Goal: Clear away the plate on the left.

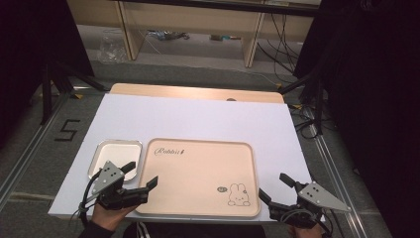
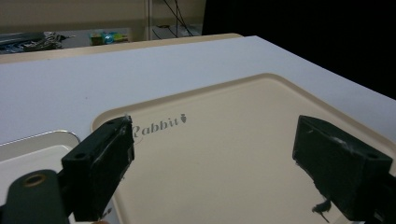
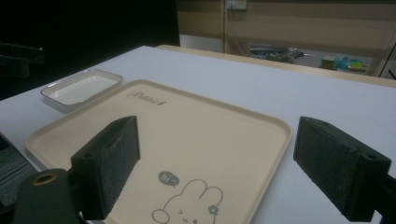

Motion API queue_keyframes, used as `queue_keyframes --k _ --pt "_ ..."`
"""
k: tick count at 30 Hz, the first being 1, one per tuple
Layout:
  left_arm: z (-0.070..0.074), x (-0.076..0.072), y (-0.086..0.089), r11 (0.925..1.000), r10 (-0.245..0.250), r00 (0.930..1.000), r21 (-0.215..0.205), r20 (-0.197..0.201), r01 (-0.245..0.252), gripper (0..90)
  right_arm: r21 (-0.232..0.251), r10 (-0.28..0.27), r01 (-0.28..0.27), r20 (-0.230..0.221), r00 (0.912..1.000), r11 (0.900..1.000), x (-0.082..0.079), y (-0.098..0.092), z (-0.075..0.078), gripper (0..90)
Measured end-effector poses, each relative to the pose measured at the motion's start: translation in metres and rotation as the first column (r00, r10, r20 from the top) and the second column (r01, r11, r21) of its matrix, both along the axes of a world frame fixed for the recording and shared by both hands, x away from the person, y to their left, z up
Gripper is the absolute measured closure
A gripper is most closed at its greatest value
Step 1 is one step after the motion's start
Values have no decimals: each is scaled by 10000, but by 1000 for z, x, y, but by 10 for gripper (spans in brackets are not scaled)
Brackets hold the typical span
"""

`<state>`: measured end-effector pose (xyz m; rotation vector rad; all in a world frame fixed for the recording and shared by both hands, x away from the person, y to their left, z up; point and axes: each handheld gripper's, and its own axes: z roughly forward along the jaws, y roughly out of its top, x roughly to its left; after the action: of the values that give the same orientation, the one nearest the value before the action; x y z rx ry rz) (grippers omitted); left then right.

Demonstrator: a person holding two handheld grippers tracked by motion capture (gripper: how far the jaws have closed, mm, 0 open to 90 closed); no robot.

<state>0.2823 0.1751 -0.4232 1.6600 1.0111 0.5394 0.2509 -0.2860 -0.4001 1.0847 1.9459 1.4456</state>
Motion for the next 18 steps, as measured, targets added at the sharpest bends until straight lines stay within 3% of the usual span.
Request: queue_keyframes --k 4,6,14,18 --pt "0 0 1 10000 16 10000 31 -58 -16 123 13 -25 24 57 10000 10000 0 1 0 152" --pt "-1 1 1 10000 24 10000 29 -48 -23 123 -168 -7 14 440 9990 9999 3 0 -1 152" --pt "-2 3 0 9998 37 9998 195 -194 -34 130 -135 -39 44 358 9994 9999 2 0 -1 152" --pt "-1 3 2 9997 196 9998 134 -18 -195 140 -143 -36 41 385 9993 9999 2 0 -1 152"
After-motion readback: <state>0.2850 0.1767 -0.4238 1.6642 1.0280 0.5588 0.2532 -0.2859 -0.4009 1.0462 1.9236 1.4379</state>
